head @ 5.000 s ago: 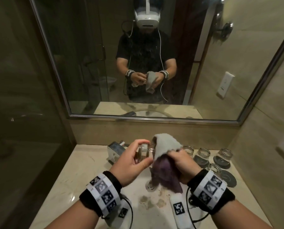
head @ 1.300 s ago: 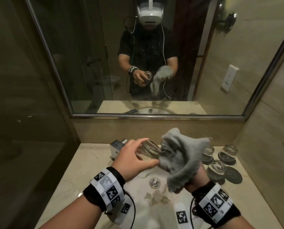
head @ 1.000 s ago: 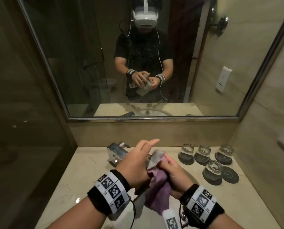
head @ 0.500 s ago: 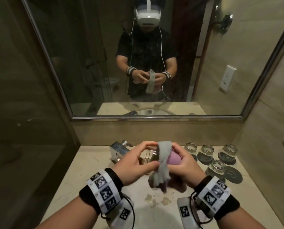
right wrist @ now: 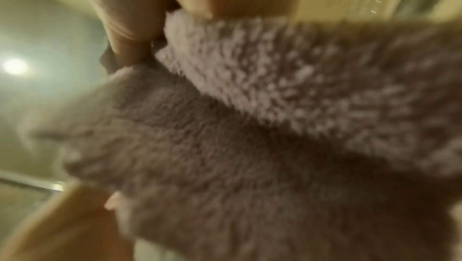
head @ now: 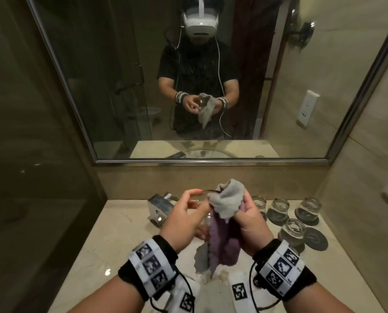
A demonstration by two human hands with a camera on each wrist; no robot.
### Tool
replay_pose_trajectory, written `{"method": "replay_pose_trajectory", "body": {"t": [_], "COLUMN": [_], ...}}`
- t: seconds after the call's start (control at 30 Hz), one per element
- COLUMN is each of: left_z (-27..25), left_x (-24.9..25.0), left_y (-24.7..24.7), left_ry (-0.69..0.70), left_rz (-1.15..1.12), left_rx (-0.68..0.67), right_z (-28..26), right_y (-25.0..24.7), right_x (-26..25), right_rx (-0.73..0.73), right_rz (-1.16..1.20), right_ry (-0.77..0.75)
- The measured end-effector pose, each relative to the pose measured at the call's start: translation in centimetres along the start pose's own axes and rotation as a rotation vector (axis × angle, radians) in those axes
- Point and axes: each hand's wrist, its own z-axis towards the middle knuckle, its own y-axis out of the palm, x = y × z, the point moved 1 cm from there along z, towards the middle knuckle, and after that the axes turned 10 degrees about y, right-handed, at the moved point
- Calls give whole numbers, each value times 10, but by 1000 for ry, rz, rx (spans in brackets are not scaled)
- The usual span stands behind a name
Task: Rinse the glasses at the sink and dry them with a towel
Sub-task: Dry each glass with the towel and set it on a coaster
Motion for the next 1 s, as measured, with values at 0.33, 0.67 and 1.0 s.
{"method": "replay_pose_trajectory", "body": {"t": [0.33, 0.67, 1.0], "left_z": [-2, -17, -1], "left_x": [5, -9, 5], "left_y": [-19, 0, -13], "left_ry": [51, 628, -300], "left_rz": [118, 529, -285], "left_rx": [-301, -149, -151], "right_z": [-7, 4, -5], "right_y": [-5, 8, -4], "right_x": [-31, 10, -6], "right_rx": [-206, -13, -91], "right_rz": [-769, 389, -825], "right_ry": [-6, 287, -573]}}
